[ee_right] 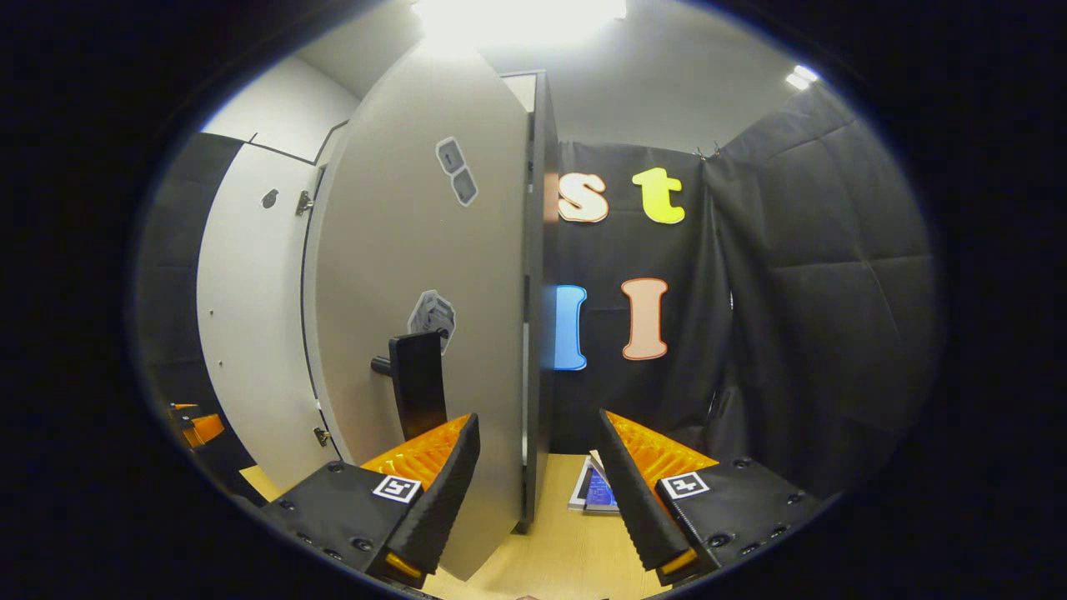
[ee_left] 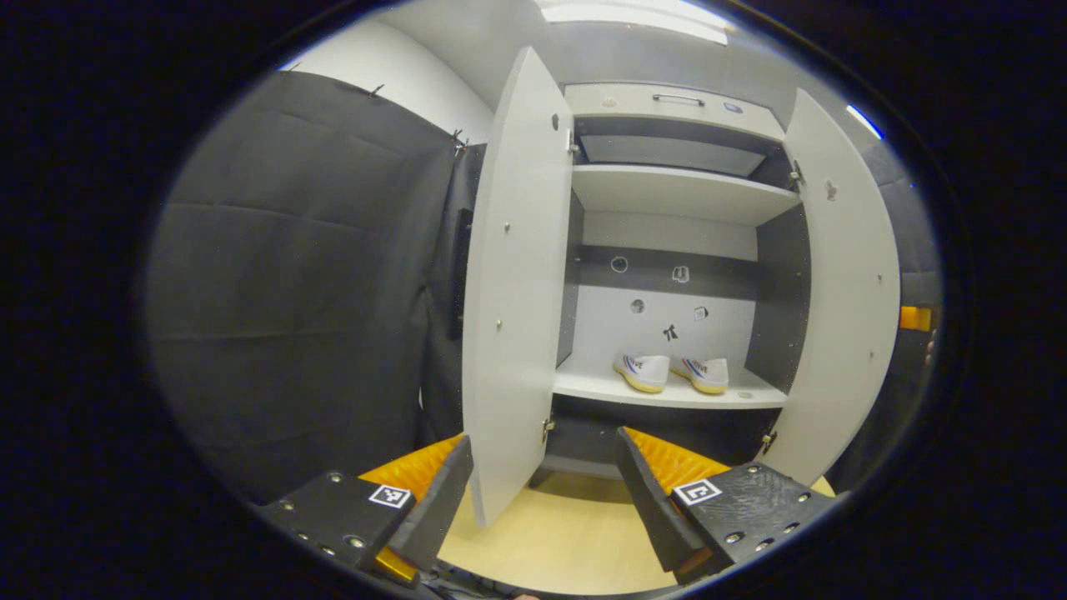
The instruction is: Grab one shoe with the right hand and put it into the shoe cabinet, grab the other shoe with the left hand and put it into the shoe cabinet; then close the right door with the right hand and the left door with the left hand.
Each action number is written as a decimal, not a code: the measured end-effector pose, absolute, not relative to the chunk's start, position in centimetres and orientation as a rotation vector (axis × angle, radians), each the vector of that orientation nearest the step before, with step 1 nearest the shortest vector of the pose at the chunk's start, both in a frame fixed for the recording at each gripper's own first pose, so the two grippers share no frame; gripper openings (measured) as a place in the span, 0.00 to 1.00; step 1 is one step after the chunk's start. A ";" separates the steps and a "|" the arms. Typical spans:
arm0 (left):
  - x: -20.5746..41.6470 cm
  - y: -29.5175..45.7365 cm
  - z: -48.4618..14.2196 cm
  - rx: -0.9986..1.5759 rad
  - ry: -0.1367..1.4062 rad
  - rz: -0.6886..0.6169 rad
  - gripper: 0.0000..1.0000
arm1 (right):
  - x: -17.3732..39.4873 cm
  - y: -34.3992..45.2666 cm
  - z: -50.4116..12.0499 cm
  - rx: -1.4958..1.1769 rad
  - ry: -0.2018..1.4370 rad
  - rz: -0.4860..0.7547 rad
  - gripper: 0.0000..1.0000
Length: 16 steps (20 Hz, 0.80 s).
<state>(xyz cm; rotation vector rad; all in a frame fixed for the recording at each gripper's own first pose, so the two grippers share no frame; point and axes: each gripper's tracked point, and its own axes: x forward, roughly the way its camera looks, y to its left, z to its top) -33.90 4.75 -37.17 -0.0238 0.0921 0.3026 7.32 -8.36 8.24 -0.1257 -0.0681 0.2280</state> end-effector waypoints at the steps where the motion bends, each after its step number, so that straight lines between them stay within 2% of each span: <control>1: -34.1 5.1 -37.0 -0.021 0.092 0.306 1.00 | 7.3 -7.4 8.0 -0.138 -0.069 0.235 0.89; 3: -34.5 5.9 -36.8 -0.018 0.094 0.309 0.97 | 7.4 -5.5 7.9 -0.136 -0.077 0.250 0.89; 4: -34.5 6.4 -36.8 -0.019 0.096 0.309 1.00 | 7.6 -4.5 7.8 -0.124 -0.078 0.257 0.89; 8: -34.8 8.7 -36.3 -0.019 0.107 0.308 1.00 | 8.2 1.0 7.0 -0.088 -0.054 0.325 0.89; 9: -34.8 9.3 -36.0 -0.013 0.110 0.308 1.00 | 8.2 1.9 7.4 -0.092 -0.065 0.316 0.84; 10: -34.9 10.0 -35.6 -0.006 0.112 0.307 1.00 | 8.1 2.6 7.9 -0.094 -0.075 0.308 0.90; 11: -34.8 10.9 -35.2 -0.002 0.115 0.307 1.00 | 7.6 3.3 7.9 -0.092 -0.076 0.307 0.90; 12: -34.7 11.8 -34.9 0.001 0.117 0.305 1.00 | 7.1 3.9 7.6 -0.083 -0.070 0.305 0.86; 13: -34.5 12.7 -34.4 0.004 0.114 0.305 1.00 | 6.7 4.1 7.3 -0.074 -0.062 0.298 0.90; 16: -34.5 15.7 -32.9 0.006 0.096 0.307 1.00 | 6.0 4.3 6.1 -0.067 -0.029 0.253 0.94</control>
